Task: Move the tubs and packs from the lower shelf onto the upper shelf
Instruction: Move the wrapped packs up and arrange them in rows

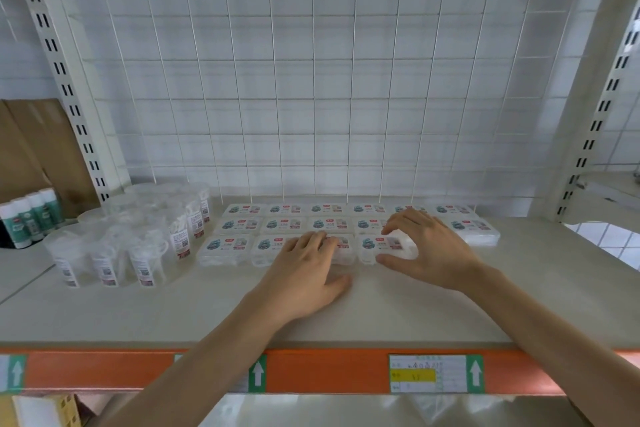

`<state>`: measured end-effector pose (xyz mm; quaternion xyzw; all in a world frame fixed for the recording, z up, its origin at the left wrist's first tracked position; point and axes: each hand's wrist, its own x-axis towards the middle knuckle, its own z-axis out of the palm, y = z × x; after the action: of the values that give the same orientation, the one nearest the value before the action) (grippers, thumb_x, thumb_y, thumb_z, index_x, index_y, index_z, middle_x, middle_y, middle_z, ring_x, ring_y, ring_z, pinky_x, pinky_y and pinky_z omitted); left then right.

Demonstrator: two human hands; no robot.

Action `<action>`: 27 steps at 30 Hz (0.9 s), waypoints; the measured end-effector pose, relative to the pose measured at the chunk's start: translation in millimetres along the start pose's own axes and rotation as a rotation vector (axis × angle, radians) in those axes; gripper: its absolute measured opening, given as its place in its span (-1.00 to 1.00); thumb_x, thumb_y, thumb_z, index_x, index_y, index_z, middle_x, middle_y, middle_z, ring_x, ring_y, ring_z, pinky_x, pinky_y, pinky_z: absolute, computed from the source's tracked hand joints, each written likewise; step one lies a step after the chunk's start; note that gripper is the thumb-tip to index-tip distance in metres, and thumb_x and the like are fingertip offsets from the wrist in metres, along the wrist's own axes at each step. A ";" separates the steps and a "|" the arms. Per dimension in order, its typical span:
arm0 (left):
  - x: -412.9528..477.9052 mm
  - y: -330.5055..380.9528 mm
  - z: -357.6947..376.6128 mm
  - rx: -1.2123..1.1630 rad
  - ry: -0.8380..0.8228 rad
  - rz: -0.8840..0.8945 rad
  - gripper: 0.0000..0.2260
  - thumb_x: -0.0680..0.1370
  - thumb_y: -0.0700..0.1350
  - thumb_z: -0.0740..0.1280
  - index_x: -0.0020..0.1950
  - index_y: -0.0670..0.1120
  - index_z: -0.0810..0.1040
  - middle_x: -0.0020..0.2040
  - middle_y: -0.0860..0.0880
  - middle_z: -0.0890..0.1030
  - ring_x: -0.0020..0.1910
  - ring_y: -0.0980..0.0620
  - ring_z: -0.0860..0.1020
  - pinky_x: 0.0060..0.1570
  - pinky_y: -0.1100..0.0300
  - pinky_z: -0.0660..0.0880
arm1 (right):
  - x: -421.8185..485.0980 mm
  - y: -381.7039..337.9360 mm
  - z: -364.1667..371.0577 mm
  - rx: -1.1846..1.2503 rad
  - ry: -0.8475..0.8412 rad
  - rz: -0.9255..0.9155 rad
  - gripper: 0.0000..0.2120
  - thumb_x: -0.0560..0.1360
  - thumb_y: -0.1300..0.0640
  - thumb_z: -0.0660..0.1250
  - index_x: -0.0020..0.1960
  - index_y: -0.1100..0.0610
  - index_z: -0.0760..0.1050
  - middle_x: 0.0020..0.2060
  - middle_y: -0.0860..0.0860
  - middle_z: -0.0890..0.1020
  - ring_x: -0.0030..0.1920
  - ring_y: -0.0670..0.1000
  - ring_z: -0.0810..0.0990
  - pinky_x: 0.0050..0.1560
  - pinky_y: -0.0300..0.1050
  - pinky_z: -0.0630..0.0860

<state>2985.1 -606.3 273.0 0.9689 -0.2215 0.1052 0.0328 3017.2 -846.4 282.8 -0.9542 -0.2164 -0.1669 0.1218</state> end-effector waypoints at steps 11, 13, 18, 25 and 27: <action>-9.2 4.4 -20.6 -0.056 0.033 -0.011 -0.32 0.59 0.36 0.03 0.58 -0.02 0.15 0.58 0.00 0.19 0.53 -0.02 0.20 0.48 0.06 0.13 | -43.9 -27.5 -13.2 -0.001 0.081 0.218 -0.44 0.56 -0.31 0.10 0.44 -0.05 0.35 0.42 -0.10 0.41 0.43 -0.02 0.32 0.41 -0.05 0.24; -17.0 9.7 -27.5 -0.041 0.041 -0.019 -0.30 0.58 0.36 0.03 0.59 -0.03 0.12 0.58 -0.02 0.18 0.52 -0.03 0.22 0.47 0.05 0.15 | -57.6 -33.1 -20.3 -0.012 0.087 0.234 -0.49 0.59 -0.25 0.13 0.46 -0.07 0.33 0.43 -0.12 0.39 0.45 -0.03 0.28 0.40 -0.09 0.21; -36.0 38.7 -36.4 0.020 0.112 0.023 -0.34 0.60 0.34 0.02 0.57 -0.05 0.17 0.55 -0.01 0.25 0.49 -0.01 0.26 0.46 0.05 0.18 | -87.2 -29.8 -47.1 -0.056 0.128 0.236 -0.50 0.59 -0.25 0.12 0.47 -0.09 0.32 0.46 -0.11 0.37 0.47 -0.02 0.28 0.40 -0.05 0.23; -66.1 92.3 -40.3 0.013 0.189 0.032 -0.37 0.59 0.31 0.06 0.53 -0.06 0.24 0.51 -0.03 0.31 0.46 -0.01 0.29 0.44 0.06 0.22 | -129.9 -25.9 -71.4 -0.048 0.110 0.208 -0.42 0.57 -0.29 0.12 0.49 -0.02 0.26 0.46 -0.05 0.36 0.46 0.01 0.29 0.39 -0.04 0.24; -78.2 111.3 -40.4 -0.011 0.198 0.022 -0.37 0.59 0.31 0.10 0.53 -0.06 0.22 0.50 -0.03 0.33 0.45 -0.02 0.32 0.42 0.07 0.24 | -147.7 -27.9 -74.8 -0.017 0.102 0.202 -0.41 0.57 -0.28 0.15 0.49 -0.01 0.26 0.47 -0.05 0.36 0.43 0.02 0.33 0.35 -0.05 0.27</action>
<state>2860.2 -668.9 297.2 0.9510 -0.2285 0.1996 0.0589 2859.0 -899.8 300.9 -0.9624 -0.1110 -0.2041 0.1407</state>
